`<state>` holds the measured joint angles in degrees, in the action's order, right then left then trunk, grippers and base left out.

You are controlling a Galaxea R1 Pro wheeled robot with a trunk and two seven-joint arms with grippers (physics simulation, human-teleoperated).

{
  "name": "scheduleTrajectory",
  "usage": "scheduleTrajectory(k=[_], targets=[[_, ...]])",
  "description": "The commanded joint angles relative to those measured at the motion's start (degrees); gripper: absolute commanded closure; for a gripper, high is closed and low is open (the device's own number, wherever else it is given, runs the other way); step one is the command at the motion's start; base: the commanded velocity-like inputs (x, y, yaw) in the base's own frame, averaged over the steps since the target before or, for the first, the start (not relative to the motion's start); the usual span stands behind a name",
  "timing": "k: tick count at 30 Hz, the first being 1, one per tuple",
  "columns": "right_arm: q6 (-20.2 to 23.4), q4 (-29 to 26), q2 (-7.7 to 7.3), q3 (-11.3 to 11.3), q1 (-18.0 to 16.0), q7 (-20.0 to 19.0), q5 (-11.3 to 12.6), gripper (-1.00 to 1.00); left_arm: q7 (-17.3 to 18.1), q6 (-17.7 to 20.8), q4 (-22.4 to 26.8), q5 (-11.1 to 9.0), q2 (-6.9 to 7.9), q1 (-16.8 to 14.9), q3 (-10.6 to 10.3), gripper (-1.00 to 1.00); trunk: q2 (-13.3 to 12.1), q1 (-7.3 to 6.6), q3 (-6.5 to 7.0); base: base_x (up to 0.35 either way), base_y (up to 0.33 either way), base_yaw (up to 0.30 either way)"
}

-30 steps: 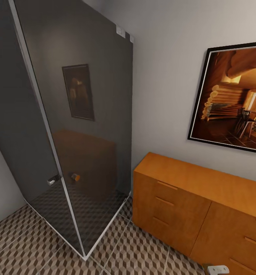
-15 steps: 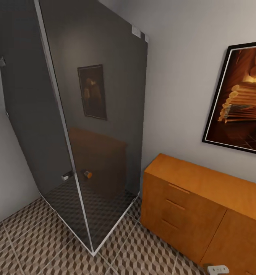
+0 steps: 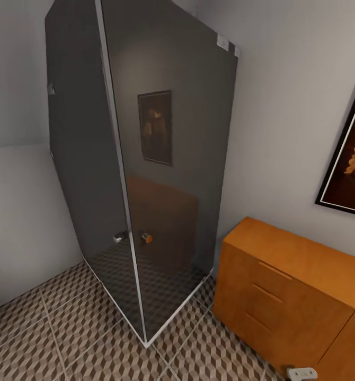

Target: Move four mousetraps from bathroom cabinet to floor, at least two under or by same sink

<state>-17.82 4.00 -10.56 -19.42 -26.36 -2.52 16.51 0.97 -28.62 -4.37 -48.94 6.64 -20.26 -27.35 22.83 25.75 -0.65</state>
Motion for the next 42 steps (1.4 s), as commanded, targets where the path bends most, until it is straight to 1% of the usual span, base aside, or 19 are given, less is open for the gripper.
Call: scheduleTrajectory(k=[1,42], targets=[[-0.4,0.2,0.01,-0.4,-0.1,-0.3,0.6,1.0,0.1,-0.2,-0.2,-0.3,-0.04,-0.1,-0.4,1.0,0.1,0.03,-0.07,0.0,0.0,0.299],[-0.4,0.2,0.01,-0.4,0.0,-0.3,0.7,1.0,0.1,-0.1,-0.2,-0.3,-0.45,-0.1,-0.5,1.0,0.1,0.03,-0.07,0.0,0.0,0.3]])
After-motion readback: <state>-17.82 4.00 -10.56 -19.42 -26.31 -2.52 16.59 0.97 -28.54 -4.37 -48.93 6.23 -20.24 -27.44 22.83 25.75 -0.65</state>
